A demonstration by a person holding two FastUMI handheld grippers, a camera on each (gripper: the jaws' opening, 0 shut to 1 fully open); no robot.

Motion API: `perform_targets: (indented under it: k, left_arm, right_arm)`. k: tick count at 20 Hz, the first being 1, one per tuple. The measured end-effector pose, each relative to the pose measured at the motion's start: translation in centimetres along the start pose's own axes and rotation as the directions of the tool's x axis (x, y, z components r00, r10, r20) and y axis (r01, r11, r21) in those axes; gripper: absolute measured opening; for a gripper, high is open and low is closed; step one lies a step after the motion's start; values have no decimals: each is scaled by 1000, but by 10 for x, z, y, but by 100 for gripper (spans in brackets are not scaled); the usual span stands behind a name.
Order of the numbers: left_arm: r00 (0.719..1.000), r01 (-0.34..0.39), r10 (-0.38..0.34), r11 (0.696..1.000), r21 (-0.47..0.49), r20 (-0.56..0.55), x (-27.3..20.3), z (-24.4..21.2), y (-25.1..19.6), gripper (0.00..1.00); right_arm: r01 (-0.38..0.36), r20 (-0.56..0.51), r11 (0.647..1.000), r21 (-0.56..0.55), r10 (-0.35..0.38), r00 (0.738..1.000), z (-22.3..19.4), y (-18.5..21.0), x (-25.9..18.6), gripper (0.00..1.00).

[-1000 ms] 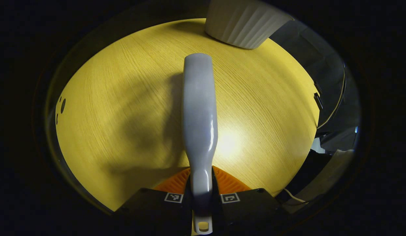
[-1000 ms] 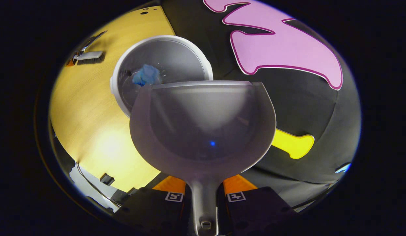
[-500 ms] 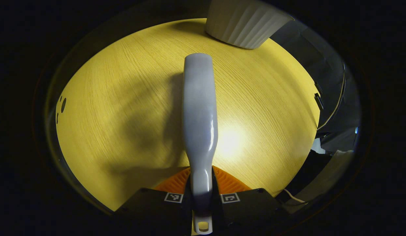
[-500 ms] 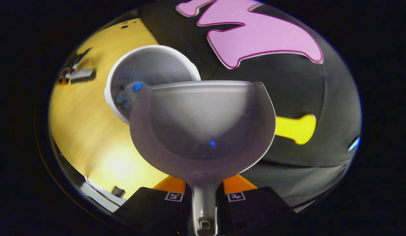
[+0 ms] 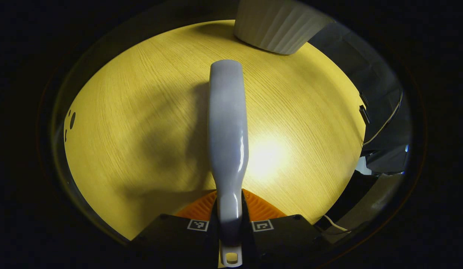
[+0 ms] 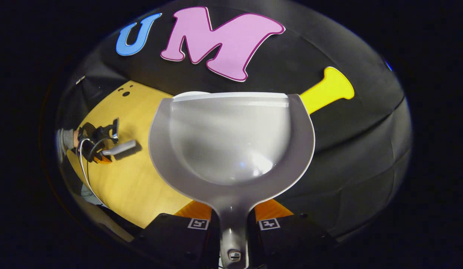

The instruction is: Pick up the small broom and dustpan from the desktop, sweep the trash into the dustpan with the broom, and then empty the trash into the garbage bin.

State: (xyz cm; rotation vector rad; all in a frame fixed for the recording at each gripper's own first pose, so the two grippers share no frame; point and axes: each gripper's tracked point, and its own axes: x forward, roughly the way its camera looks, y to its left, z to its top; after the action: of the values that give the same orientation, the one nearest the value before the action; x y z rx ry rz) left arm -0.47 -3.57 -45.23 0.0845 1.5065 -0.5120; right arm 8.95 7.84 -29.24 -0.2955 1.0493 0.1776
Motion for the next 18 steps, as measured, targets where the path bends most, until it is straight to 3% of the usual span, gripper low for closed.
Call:
perform_targets:
  k: [2, 4, 7, 10, 11, 12, 15, 18]
  left_arm:
    - [1000, -4, 4, 1000, 7, -8, 0, 0, 0, 27]
    - [1000, -5, 6, 1000, 11, -15, -1, 0, 0, 28]
    - [1000, -12, 12, 1000, 16, -21, -1, 0, 1, 28]
    - [1000, -20, 20, 1000, 21, -22, -1, 0, 1, 31]
    - [999, -22, 23, 999, 23, -23, -1, 0, 1, 28]
    - [999, -23, 24, 999, 25, -24, -1, 0, 1, 27]
    - [999, -28, 29, 999, 30, -29, -1, 0, 1, 27]
    - [999, -36, 37, 999, 39, -33, -2, 1, 2, 27]
  right_arm:
    - [-56, 5, 997, 44, 56, 998, -17, 22, -13, 37]
    - [-120, -15, 989, 83, 122, 992, -45, 57, -25, 33]
    - [-172, -86, 982, 74, 178, 980, -88, 99, -22, 33]
    - [-228, -162, 969, 94, 241, 957, -131, 145, -10, 33]
    - [-247, -186, 963, 106, 263, 947, -143, 160, -5, 34]
    - [-259, -209, 960, 110, 277, 938, -155, 174, 3, 38]
    - [-266, -275, 957, 117, 288, 917, -186, 204, 34, 29]
    - [-265, -322, 954, 139, 296, 899, -205, 228, 67, 33]
